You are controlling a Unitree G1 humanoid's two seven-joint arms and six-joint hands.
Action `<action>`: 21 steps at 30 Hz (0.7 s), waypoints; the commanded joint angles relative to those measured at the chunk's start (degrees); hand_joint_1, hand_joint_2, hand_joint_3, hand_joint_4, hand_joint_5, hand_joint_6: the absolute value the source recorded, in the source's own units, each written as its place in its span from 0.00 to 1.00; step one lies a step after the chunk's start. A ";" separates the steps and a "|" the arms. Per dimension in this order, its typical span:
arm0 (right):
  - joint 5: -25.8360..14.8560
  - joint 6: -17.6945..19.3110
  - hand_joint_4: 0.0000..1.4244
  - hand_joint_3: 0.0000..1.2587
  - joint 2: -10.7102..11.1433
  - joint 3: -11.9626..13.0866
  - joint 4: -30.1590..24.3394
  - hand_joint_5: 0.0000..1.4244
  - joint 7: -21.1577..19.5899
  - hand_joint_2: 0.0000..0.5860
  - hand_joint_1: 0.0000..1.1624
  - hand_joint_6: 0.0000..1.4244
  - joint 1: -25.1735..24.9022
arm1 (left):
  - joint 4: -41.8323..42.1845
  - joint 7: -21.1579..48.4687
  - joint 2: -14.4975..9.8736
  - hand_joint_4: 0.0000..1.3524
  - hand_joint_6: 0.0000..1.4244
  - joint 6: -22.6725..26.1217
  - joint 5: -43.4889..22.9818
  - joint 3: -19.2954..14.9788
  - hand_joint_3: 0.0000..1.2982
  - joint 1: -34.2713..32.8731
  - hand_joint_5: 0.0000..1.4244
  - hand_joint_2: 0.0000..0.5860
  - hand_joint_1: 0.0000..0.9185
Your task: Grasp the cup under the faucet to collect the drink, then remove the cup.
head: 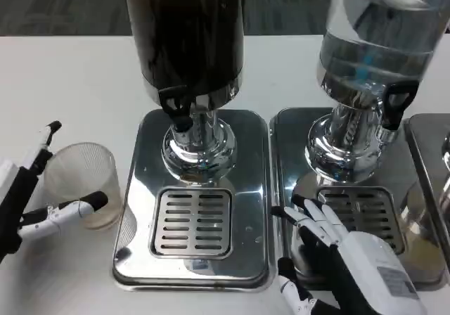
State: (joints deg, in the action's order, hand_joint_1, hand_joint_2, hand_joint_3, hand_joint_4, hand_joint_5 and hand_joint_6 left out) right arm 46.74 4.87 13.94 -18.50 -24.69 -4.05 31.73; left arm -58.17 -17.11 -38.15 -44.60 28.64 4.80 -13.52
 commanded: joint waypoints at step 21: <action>-1.44 -0.44 0.06 0.14 0.35 0.60 -1.13 0.02 1.03 0.95 0.47 0.11 0.39 | -6.91 1.30 2.62 0.01 0.15 -5.21 -2.78 2.44 0.01 -4.01 0.18 0.13 0.25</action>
State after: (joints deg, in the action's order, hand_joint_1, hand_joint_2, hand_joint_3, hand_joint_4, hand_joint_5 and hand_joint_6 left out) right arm 45.60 4.79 14.16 -18.18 -25.17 -3.14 31.79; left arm -64.26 -17.05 -36.29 -48.39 26.24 6.34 -16.61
